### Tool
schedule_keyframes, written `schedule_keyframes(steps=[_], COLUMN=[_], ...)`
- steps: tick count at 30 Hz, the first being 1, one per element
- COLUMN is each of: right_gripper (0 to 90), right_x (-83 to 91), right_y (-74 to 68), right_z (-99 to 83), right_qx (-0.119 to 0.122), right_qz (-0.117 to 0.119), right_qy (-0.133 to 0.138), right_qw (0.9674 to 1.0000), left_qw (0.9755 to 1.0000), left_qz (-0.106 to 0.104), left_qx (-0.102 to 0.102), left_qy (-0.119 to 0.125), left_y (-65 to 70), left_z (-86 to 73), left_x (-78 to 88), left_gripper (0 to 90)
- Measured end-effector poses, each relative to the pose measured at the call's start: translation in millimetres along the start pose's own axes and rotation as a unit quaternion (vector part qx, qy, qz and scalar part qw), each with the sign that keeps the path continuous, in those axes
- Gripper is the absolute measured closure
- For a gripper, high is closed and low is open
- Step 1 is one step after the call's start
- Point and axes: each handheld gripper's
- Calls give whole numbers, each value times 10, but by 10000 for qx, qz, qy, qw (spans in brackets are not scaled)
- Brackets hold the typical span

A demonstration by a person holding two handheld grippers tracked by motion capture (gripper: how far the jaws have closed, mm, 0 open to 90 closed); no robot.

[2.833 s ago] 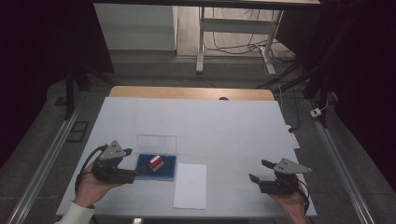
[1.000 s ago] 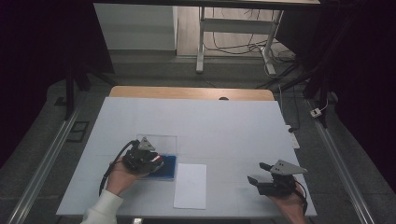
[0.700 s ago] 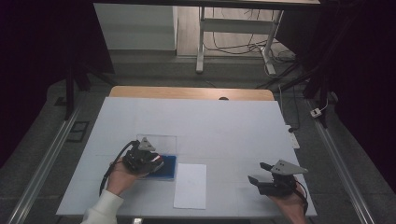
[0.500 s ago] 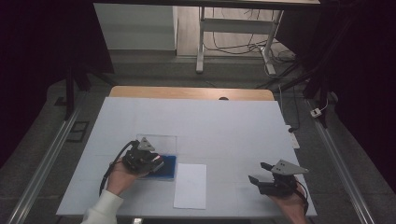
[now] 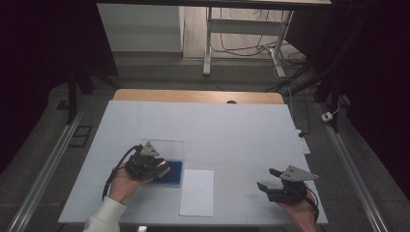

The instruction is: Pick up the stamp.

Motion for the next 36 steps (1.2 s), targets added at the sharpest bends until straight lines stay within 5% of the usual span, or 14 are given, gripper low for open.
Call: schedule_keyframes(steps=[23, 36], right_gripper=[284, 286], right_x=[-11, -24], right_y=[-13, -25], right_z=[-10, -11], right_qx=[60, 68], right_qz=[15, 23], right_qy=[-77, -87], right_qw=[10000, 9999], left_qw=[9980, 9986], left_qz=[-61, 49], left_qx=[-103, -159], left_qy=[620, 510], left_y=[68, 49], left_z=[179, 168], left_x=[397, 440], left_gripper=[702, 702])
Point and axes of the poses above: each handheld gripper's, and its own axes: x roughly backward along the jaws, z roughly out of its top, y roughly to its right, and after that the axes turned 12 degrees about y, right-handed
